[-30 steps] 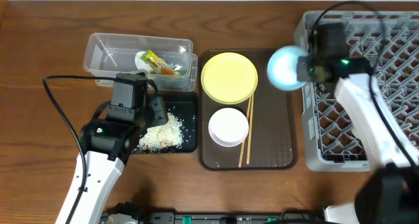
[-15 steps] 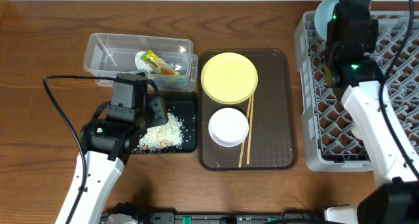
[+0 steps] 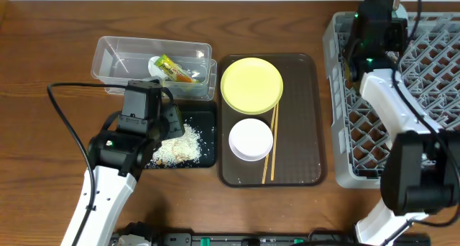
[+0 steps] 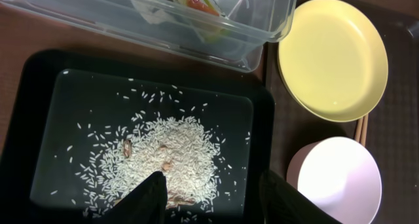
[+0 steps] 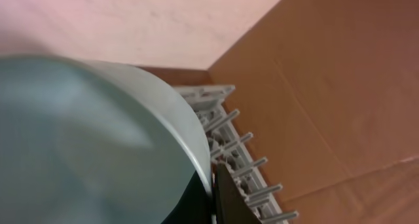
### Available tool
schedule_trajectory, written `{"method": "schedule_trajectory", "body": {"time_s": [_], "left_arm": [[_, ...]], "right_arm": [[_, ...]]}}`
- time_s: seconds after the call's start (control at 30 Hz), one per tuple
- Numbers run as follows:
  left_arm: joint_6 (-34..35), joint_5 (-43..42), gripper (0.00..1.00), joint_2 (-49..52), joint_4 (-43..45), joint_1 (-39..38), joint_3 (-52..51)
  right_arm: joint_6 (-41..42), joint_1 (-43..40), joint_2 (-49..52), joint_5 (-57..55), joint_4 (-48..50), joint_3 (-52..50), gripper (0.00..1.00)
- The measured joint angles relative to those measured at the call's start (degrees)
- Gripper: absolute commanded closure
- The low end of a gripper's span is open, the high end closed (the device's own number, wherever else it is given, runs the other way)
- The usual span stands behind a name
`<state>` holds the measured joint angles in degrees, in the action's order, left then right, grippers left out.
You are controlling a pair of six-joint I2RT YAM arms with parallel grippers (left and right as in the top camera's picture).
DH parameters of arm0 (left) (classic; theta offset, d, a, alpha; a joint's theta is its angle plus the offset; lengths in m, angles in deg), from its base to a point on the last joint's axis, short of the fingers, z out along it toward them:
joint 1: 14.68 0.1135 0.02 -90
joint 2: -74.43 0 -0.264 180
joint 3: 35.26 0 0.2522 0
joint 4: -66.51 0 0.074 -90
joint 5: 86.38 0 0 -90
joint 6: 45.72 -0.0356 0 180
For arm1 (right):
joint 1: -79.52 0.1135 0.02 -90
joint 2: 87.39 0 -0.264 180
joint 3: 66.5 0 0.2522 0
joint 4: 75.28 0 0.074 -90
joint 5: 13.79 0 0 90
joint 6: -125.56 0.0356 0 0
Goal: Sort waste into correct bins and load items into the dishwasher rack
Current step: 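Lift the blue bowl into the dish rack's back corner and release it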
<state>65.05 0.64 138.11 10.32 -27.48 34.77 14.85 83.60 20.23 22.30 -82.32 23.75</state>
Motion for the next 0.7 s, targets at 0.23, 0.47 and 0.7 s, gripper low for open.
{"method": "schedule_trajectory", "body": {"time_s": [0.23, 0.47, 0.7], "left_arm": [[0.0, 0.0, 0.51, 0.0, 0.0, 0.0, 0.0], [0.0, 0.0, 0.51, 0.0, 0.0, 0.0, 0.0], [0.0, 0.0, 0.51, 0.0, 0.0, 0.0, 0.0]], "right_arm": [[-0.2, 0.2, 4.4, -2.9, -1.3, 0.0, 0.99], [2.8, 1.4, 4.5, -4.6, -3.6, 0.1, 0.99], [5.7, 2.1, 4.5, -5.7, -7.7, 0.4, 0.99]]}}
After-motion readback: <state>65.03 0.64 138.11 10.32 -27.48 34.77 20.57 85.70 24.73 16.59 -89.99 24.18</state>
